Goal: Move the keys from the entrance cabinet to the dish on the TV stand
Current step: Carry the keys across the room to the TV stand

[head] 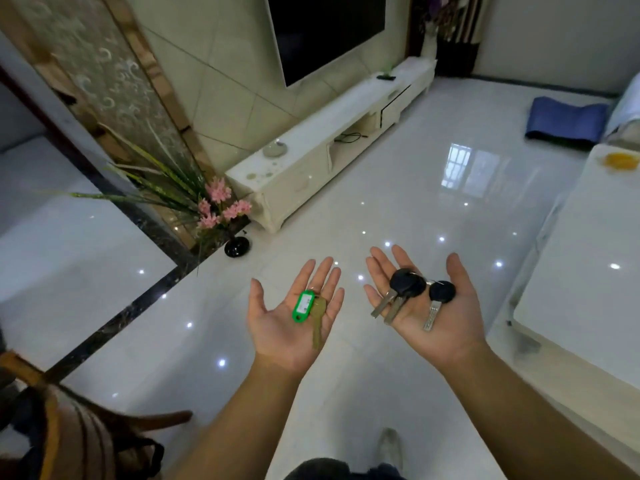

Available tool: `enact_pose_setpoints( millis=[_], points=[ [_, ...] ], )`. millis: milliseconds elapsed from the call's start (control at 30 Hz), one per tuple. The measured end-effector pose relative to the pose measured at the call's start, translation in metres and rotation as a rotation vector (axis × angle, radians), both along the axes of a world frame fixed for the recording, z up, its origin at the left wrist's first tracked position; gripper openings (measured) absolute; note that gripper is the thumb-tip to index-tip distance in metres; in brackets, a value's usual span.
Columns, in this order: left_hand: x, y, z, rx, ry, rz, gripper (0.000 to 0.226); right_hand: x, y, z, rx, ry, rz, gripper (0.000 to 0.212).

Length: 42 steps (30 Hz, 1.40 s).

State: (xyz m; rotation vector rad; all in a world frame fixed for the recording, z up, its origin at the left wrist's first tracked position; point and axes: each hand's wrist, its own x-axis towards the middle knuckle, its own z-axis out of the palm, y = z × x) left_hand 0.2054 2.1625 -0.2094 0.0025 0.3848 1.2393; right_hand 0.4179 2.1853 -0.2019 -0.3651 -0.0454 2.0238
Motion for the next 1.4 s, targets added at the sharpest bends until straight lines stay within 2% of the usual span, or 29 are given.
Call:
enact_pose_setpoints(
  millis=[400,867,1167,1400],
  points=[
    [-0.016,0.177,-0.009,0.041,-0.027,0.001,0.085,-0.015,0.175,-0.005,-0.029,-0.025,-0.001,0.071],
    [-0.123,0.416,-0.019,0.035,-0.111,-0.017,0.085,-0.129,0.419,0.006,-0.05,-0.092,0.049,0.071],
    [-0.155,0.525,-0.028,0.014,-0.098,0.053,0.085,-0.165,0.538,-0.002,-0.098,-0.096,0.091,0.07],
    [-0.153,0.641,-0.032,0.013,-0.033,0.083,0.087,-0.167,0.658,-0.019,-0.127,-0.086,0.136,0.071]
  ],
)
